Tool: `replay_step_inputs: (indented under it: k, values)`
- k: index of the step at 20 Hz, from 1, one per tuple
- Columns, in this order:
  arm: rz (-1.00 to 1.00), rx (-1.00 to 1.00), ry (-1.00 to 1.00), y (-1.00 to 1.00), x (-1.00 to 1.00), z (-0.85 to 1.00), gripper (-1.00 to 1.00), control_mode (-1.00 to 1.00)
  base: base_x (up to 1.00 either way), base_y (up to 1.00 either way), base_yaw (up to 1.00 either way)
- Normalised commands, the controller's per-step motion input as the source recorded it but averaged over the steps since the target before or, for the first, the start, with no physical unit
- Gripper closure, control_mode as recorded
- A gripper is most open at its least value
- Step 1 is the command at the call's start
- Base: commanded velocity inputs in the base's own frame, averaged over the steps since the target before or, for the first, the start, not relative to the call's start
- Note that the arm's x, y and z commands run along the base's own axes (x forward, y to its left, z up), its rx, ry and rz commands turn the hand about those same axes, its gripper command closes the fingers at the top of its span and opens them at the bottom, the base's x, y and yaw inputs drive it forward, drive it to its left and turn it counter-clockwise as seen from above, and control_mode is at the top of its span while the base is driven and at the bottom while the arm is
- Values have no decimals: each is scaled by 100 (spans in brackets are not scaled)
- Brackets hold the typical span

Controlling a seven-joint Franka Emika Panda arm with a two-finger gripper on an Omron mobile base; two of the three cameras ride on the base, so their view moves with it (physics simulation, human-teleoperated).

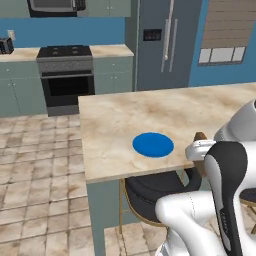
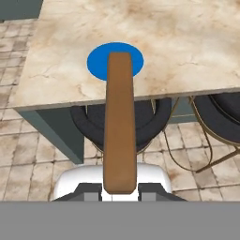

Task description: Start the toaster. Once the lever pops up, take the bread to the plate on the dining counter.

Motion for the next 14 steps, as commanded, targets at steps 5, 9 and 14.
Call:
replay_step_inputs:
  k: [5, 9, 14]
  values:
    - [0, 0, 0, 0, 0, 0, 100, 100, 33, -12, 4]
    - [0, 0, 0, 0, 0, 0, 100, 100, 37, -9, 7]
    - [0, 0, 0, 0, 0, 0, 100, 100, 26, -2, 5]
